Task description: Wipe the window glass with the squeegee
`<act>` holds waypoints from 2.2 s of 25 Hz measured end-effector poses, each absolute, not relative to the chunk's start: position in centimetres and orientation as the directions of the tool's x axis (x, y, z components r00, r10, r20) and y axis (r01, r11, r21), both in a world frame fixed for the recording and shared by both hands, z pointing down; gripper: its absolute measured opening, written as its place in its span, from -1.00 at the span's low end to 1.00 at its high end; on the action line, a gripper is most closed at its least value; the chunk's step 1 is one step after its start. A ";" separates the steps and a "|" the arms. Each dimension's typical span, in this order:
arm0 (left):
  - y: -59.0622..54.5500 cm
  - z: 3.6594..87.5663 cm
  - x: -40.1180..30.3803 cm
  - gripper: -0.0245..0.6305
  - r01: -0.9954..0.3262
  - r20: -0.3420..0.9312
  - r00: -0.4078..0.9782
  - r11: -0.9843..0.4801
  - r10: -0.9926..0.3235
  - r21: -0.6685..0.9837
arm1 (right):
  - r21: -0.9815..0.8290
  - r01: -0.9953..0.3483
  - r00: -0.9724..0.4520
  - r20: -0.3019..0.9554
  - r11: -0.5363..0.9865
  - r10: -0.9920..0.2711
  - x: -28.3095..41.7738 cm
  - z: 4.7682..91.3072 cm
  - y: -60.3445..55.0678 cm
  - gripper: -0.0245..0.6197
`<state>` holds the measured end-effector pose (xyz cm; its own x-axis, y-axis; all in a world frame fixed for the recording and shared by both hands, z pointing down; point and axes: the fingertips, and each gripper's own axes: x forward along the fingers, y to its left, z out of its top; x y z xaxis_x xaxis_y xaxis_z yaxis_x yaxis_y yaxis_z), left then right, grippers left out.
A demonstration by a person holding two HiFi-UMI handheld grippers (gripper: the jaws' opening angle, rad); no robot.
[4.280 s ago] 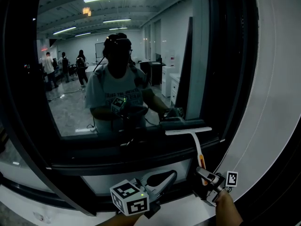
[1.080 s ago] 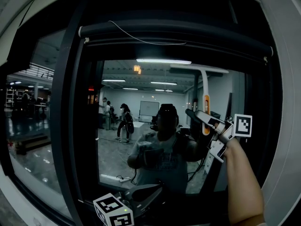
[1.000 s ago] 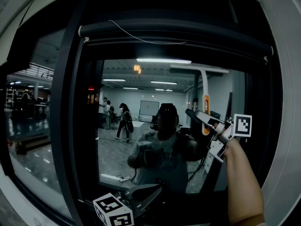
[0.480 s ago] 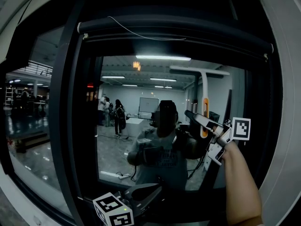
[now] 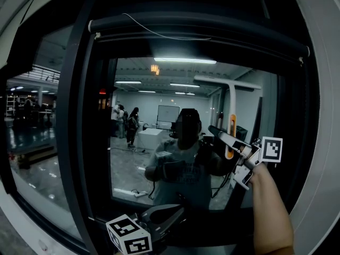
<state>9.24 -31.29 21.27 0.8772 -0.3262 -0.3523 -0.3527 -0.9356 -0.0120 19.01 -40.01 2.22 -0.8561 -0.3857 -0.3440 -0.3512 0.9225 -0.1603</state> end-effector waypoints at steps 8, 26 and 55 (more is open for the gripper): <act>-30.7 20.4 9.3 -0.93 -0.350 -0.345 0.879 -0.937 -0.329 0.003 | -0.184 -0.343 -0.863 -0.325 0.921 -0.386 18.7 3.7 -39.8 -0.84; -29.7 23.7 9.3 -0.93 -0.327 -0.311 0.894 -0.944 -0.322 0.037 | -0.235 -0.328 -0.877 -0.284 0.915 -0.387 18.1 13.3 -39.1 -0.84; -28.3 26.1 9.4 -0.93 -0.315 -0.283 0.903 -0.946 -0.323 0.075 | -0.382 -0.310 -0.897 -0.185 0.871 -0.400 18.0 27.4 -36.4 -0.84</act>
